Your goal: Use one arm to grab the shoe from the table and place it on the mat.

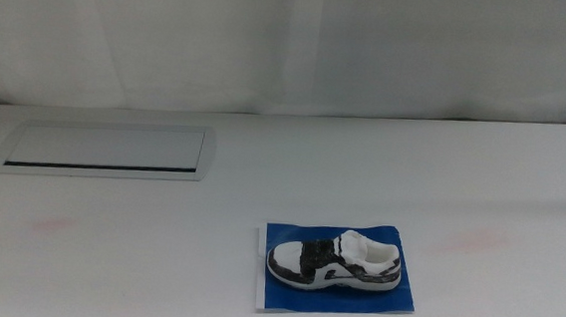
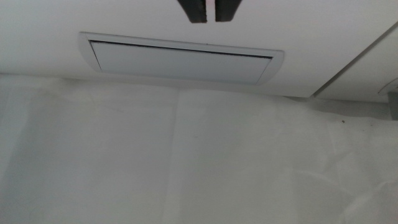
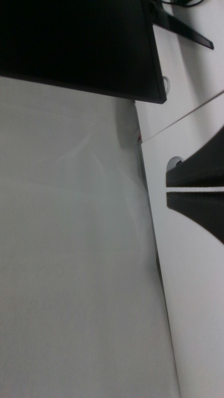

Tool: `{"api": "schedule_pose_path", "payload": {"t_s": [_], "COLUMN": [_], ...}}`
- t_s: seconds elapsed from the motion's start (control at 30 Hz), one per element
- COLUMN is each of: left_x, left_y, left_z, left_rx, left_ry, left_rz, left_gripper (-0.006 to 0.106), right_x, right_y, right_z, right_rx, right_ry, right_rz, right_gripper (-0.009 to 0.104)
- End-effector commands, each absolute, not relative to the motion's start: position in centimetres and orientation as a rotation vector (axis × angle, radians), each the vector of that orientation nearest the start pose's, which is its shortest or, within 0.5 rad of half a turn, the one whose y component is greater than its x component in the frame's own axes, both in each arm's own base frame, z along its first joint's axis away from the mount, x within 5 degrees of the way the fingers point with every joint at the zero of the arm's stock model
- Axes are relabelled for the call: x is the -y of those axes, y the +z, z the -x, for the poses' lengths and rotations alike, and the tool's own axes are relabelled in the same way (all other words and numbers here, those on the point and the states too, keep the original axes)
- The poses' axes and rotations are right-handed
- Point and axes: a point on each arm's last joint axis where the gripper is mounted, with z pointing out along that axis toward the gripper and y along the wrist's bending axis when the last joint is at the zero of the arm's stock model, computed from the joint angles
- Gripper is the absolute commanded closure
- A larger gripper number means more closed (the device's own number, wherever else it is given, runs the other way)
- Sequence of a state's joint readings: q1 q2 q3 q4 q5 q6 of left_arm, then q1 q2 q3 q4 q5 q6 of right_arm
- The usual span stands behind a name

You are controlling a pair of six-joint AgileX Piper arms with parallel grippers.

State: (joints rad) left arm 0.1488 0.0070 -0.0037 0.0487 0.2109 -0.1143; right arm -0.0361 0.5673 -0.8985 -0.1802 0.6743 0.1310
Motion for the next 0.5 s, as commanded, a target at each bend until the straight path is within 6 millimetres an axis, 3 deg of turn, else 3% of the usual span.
{"api": "schedule_pose_path", "payload": {"t_s": [0.0,0.2,0.37,0.47], "left_x": [-0.9,-0.9,-0.9,-0.9], "left_y": [18.2,18.2,18.2,18.2], "left_z": [-5.5,-5.5,-5.5,-5.5], "left_rx": [-1.709,-1.709,-1.709,-1.709], "left_ry": [0.063,0.063,0.063,0.063], "left_rz": [0.2,0.2,0.2,0.2], "left_gripper": [0.103,0.103,0.103,0.103], "right_x": [1.2,0.6,0.0,0.1], "right_y": [38.5,33.1,29.0,28.1], "right_z": [-6.8,-3.8,-4.4,-4.6], "right_rx": [-1.75,-1.715,-1.824,-1.85], "right_ry": [-0.135,-0.021,0.101,0.094], "right_rz": [-0.08,-0.113,-0.161,-0.165], "right_gripper": [0.098,0.098,0.098,0.098]}}
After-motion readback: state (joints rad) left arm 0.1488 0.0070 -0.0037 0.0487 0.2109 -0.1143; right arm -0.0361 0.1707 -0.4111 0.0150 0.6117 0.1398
